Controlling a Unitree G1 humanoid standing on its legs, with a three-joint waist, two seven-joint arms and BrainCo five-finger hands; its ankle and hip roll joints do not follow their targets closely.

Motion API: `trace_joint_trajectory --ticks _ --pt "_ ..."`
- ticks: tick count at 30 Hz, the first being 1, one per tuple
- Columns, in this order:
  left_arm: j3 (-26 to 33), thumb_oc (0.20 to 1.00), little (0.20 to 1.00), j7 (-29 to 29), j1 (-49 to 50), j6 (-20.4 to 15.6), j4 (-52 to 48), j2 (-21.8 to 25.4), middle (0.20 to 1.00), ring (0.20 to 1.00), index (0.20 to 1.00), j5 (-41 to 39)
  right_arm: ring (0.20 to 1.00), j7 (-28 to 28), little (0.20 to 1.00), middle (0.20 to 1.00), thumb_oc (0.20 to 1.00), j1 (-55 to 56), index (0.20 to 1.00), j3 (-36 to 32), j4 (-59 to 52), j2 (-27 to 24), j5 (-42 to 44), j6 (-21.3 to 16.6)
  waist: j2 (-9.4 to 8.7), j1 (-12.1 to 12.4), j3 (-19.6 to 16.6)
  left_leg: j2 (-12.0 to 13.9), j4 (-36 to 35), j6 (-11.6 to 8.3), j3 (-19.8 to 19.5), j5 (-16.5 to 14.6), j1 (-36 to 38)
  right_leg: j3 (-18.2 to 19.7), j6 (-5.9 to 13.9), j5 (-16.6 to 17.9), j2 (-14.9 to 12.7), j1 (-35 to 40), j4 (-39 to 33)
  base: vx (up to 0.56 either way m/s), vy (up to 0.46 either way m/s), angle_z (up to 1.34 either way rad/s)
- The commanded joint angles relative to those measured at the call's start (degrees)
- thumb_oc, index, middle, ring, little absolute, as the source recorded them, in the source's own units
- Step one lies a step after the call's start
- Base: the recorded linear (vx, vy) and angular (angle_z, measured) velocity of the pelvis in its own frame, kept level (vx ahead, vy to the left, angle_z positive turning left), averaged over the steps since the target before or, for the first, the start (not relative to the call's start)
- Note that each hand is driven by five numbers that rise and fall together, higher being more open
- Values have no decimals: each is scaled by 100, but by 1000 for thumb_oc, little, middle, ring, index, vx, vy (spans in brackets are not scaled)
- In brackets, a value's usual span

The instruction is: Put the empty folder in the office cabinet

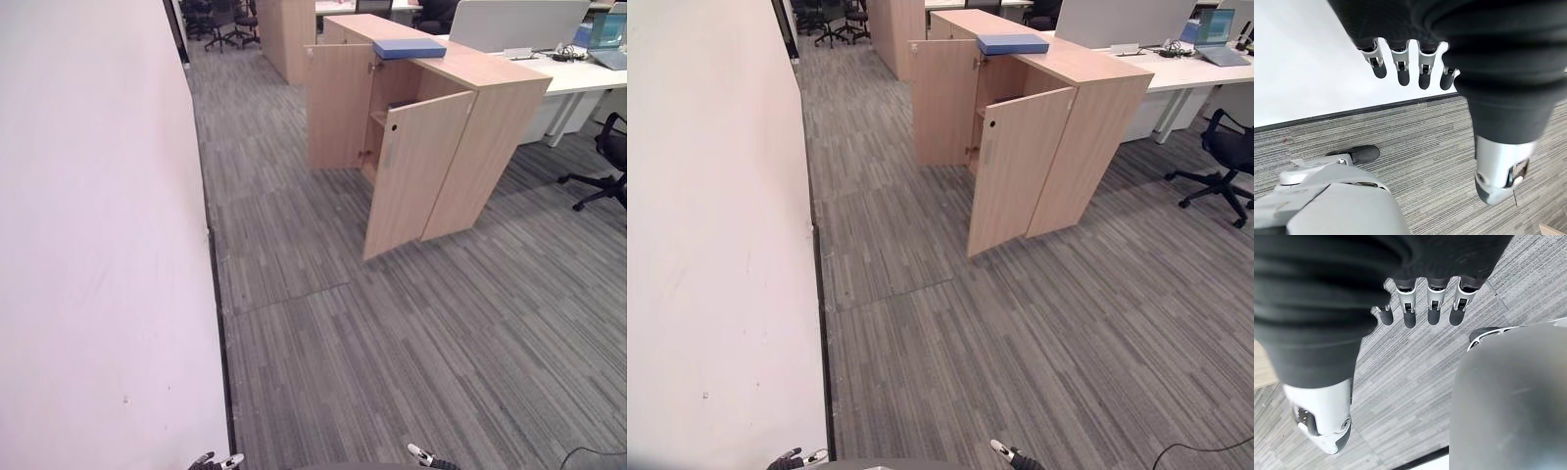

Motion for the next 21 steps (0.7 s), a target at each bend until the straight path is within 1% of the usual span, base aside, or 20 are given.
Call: trace_joint_trajectory --ticks 1,2,3,4,5,6,7,8,9,10,11,12,13,14,15,16,17,19,21 --pt "-36 1000 1000 90 -324 -207 256 -55 1000 1000 1000 -145 1000 30 1000 1000 1000 -181 1000 156 262 252 24 -236 -139 142 96 133 112 -232 216 -299 152 -134 436 583 -153 -423 -137 -154 -98 12" --pt "-111 1000 1000 129 -399 -304 185 -129 1000 1000 1000 -413 1000 -90 1000 1000 1000 -371 1000 46 541 166 -169 -243 -173 168 334 274 1061 -349 254 -479 -449 -323 366 570 -221 -423 -137 -187 -90 20" --pt "-127 1000 1000 143 -443 -284 185 -133 1000 1000 1000 -415 1000 -53 1000 1000 1000 -345 1000 50 501 190 -173 -256 -197 135 367 339 1326 -393 357 -498 -608 -377 339 545 -237 -424 -137 -148 -113 50" --pt "-140 1000 1000 173 -463 -287 190 -148 1000 1000 1000 -442 1000 -40 1000 1000 1000 -306 1000 52 464 189 -156 -236 -200 122 447 489 1735 -468 521 -619 -745 -441 320 439 -213 -320 -137 -23 -81 71" --pt "-152 1000 1000 167 -450 -274 190 -183 1000 1000 1000 -461 1000 -53 1000 1000 1000 -297 1000 57 440 178 -138 -223 -191 134 516 693 2142 -498 684 -650 -894 -497 274 383 -172 -251 -137 -6 -73 75" --pt "-150 1000 1000 162 -440 -258 220 -205 1000 1000 1000 -475 1000 -57 1000 1000 1000 -292 1000 65 462 166 -118 -210 -193 122 545 843 2241 -517 921 -508 -954 -602 251 331 -163 -214 -137 -1 -45 52" --pt "-147 1000 1000 142 -423 -243 247 -217 1000 1000 1000 -460 1000 -48 1000 1000 1000 -276 1000 75 489 149 -101 -200 -176 136 547 941 2261 -548 1038 -477 -952 -636 230 284 -140 -158 -137 25 -2 26" --pt "-144 1000 1000 145 -409 -244 289 -222 1000 1000 1000 -439 1000 -61 1000 1000 1000 -270 1000 62 512 160 -25 -196 -174 153 552 973 2245 -567 1100 -369 -1031 -670 233 263 -158 -135 -137 46 20 15" --pt "-113 1000 1000 130 -371 -265 299 -235 1000 1000 1000 -524 1000 -122 1000 1000 1000 -351 1000 107 486 145 -25 -286 -191 216 565 993 2154 -577 1042 -269 -1204 -688 242 273 -206 -134 -137 35 45 14" --pt "-71 1000 1000 105 -361 -245 323 -238 1000 1000 1000 -548 1000 -61 1000 1000 1000 -361 1000 116 473 148 -16 -254 -203 227 554 1027 1999 -596 996 -189 -1287 -703 253 276 -238 -151 -137 20 33 25" --pt "-70 1000 1000 104 -361 -245 323 -238 1000 1000 1000 -548 1000 -60 1000 1000 1000 -361 1000 117 473 147 -15 -253 -206 222 549 1020 1987 -595 994 -179 -1289 -707 253 276 -241 -156 -137 89 91 41" --pt "76 1000 1000 97 -298 -242 370 -224 1000 1000 1000 -669 1000 -2 1000 1000 1000 -377 1000 94 432 117 1 -205 -174 275 526 1154 1358 -712 851 291 -1276 -703 303 246 -282 -140 -137 200 165 41" --pt "150 1000 1000 116 -247 -247 388 -205 1000 1000 1000 -709 1000 15 1000 1000 1000 -371 1000 96 388 72 -28 -205 -98 313 524 1371 729 -814 767 712 -1243 -688 342 190 -295 -74 -137 264 214 31" --pt "163 1000 1000 131 -236 -256 385 -202 1000 1000 1000 -721 1000 26 1000 1000 1000 -363 1000 93 369 53 -37 -202 -68 324 524 1474 446 -854 781 844 -1195 -676 360 150 -309 -15 -137 185 141 14" --pt "163 1000 1000 131 -236 -256 385 -203 1000 1000 1000 -721 1000 26 1000 1000 1000 -363 1000 93 368 52 -37 -201 -68 326 528 1471 426 -855 786 856 -1181 -674 359 150 -309 -10 -137 136 107 -6" --pt "176 1000 1000 147 -229 -267 378 -192 1000 1000 1000 -758 1000 34 1000 1000 1000 -356 1000 91 341 32 -30 -204 -31 335 517 1583 278 -886 807 975 -1210 -691 373 121 -321 39 -137 148 101 -9" --pt "187 1000 1000 157 -223 -271 367 -187 1000 1000 1000 -775 1000 35 1000 1000 1000 -345 1000 87 315 15 -29 -204 -2 340 525 1652 104 -929 889 1080 -1138 -681 379 78 -319 124 -137 232 162 -3" --pt "205 1000 1000 167 -214 -266 341 -185 1000 1000 1000 -801 1000 54 1000 1000 1000 -321 1000 57 298 -13 -37 -192 86 332 462 1786 22 -984 1116 1184 -1086 -696 415 37 -331 253 -137 276 194 9" --pt "217 1000 1000 151 -175 -265 343 -187 1000 1000 1000 -797 1000 72 1000 1000 1000 -302 1000 41 336 -5 -71 -167 167 327 340 1776 -15 -1006 1213 1197 -1018 -698 445 5 -348 340 -137 327 261 -21"
